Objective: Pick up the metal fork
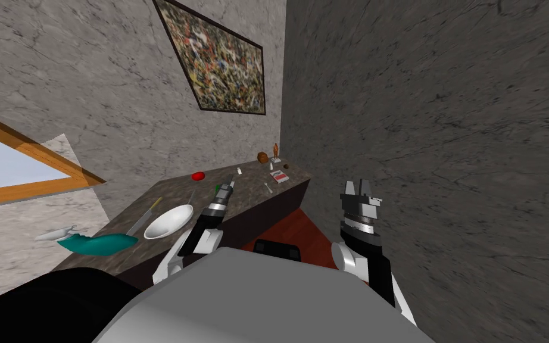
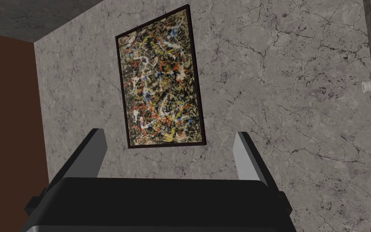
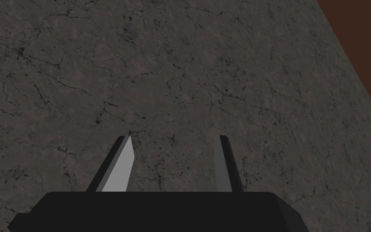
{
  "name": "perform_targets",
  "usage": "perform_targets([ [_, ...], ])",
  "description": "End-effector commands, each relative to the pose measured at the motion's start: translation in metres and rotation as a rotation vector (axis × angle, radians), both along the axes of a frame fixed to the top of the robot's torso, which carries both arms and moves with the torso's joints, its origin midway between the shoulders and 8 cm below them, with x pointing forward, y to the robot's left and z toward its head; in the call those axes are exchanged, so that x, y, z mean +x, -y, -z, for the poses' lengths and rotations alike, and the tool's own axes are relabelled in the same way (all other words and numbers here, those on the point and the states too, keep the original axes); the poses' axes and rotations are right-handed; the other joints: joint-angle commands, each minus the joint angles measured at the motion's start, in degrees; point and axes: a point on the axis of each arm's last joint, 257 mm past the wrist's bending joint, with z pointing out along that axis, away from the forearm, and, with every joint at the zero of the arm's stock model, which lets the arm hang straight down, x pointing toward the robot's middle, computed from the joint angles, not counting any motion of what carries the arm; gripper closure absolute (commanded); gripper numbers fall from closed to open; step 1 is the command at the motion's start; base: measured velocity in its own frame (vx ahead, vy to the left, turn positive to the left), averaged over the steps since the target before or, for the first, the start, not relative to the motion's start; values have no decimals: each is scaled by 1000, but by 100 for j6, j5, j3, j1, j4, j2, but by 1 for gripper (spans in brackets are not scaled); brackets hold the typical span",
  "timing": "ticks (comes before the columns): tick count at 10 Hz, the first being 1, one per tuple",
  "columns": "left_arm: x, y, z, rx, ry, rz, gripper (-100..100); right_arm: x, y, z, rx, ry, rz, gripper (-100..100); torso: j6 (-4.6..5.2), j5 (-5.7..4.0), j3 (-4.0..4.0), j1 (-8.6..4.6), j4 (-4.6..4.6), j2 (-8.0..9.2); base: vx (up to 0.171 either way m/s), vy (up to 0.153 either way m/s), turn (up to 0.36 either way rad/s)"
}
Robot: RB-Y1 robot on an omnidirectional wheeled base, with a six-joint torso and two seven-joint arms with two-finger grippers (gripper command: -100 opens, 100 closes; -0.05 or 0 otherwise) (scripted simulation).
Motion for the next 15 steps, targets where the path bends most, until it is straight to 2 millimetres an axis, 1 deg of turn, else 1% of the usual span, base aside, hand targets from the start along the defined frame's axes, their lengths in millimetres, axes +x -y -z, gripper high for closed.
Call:
perform_targets([
  [1,2,-5,14,17,-56,-10,-100,0,0,0,0,0,0,0,0,0,0,0,0,0,53,-44,-86],
  [2,1,-8,23,33,-93,-16,-100,0,0,0,0,0,0,0,1,1,1,3,0,2,63,-57,-141],
  [3,2,-9,25,32,-102,-19,-100,0,0,0,0,0,0,0,1,0,0,-1,0,0,49,-45,-50],
  [5,0,-16,47,64,-188,-35,-100,0,0,0,0,0,0,0,1,1,1,1,1,2,66,-52,-134],
  [6,1,-17,49,63,-198,-38,-100,0,0,0,0,0,0,0,2,0,-2,-1,0,-3,56,-40,-35],
  [8,-3,-26,72,98,-290,-57,-100,0,0,0,0,0,0,0,1,1,0,4,0,0,74,-49,-121],
  [9,-3,-27,75,97,-300,-60,-100,0,0,0,0,0,0,0,1,0,-3,-3,-1,-6,59,-57,-59],
  [12,-13,-44,112,155,-449,-90,-100,0,0,0,0,0,0,0,1,-1,-2,-3,-1,-4,79,-59,-144],
  [13,-13,-45,115,154,-462,-94,-100,0,0,0,0,0,0,0,0,-1,-4,-4,-2,-7,74,-42,-51],
  [14,-18,-51,127,177,-508,-103,-100,0,0,0,0,0,0,0,-1,0,-3,0,-1,-4,68,-50,-114],
  [15,-18,-52,129,176,-518,-106,-100,0,0,0,0,0,0,0,1,0,-1,-1,0,-2,58,-35,-53],
])
